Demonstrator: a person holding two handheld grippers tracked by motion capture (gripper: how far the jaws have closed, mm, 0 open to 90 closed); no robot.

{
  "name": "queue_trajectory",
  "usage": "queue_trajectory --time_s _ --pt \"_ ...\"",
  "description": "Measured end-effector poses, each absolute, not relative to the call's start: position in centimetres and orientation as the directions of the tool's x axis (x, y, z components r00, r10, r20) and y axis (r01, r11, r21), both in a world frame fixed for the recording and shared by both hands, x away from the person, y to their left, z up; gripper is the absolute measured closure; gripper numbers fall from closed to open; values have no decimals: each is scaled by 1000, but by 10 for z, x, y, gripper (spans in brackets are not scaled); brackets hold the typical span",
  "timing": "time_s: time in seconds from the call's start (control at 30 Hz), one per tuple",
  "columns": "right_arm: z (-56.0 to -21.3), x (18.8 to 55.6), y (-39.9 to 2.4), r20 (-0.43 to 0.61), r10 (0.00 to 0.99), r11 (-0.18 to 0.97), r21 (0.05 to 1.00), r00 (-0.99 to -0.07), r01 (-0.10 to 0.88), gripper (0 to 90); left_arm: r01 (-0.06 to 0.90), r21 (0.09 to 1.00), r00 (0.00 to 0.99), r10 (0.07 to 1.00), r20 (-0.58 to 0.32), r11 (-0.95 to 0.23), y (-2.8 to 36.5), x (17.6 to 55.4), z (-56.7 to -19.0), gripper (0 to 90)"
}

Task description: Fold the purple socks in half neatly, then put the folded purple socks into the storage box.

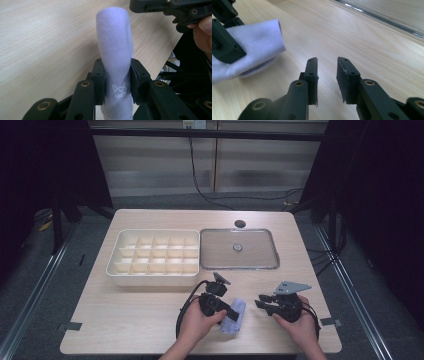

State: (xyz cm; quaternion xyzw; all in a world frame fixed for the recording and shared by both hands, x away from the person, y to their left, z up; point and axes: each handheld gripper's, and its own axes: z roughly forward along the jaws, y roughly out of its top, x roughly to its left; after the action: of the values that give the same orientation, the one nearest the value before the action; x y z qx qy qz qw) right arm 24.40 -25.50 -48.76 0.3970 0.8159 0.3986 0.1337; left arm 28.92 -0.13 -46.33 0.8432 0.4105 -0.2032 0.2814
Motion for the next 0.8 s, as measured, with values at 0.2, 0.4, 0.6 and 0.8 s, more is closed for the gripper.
queue_trajectory --time_s 0.2,0.4,0.6,0.8 --pt "-489 245 -254 91 760 369 754 -644 543 612 824 302 559 605 -567 -478 9 292 -458 689" --pt "-493 246 -253 87 757 386 741 -648 550 562 822 291 563 619 -548 -489 19 297 -453 689" --pt "-495 247 -250 83 759 396 728 -646 560 516 833 288 549 641 -536 -472 32 302 -449 689" --pt "-499 248 -249 60 756 422 716 -651 556 472 836 290 546 652 -527 -466 45 308 -444 688"
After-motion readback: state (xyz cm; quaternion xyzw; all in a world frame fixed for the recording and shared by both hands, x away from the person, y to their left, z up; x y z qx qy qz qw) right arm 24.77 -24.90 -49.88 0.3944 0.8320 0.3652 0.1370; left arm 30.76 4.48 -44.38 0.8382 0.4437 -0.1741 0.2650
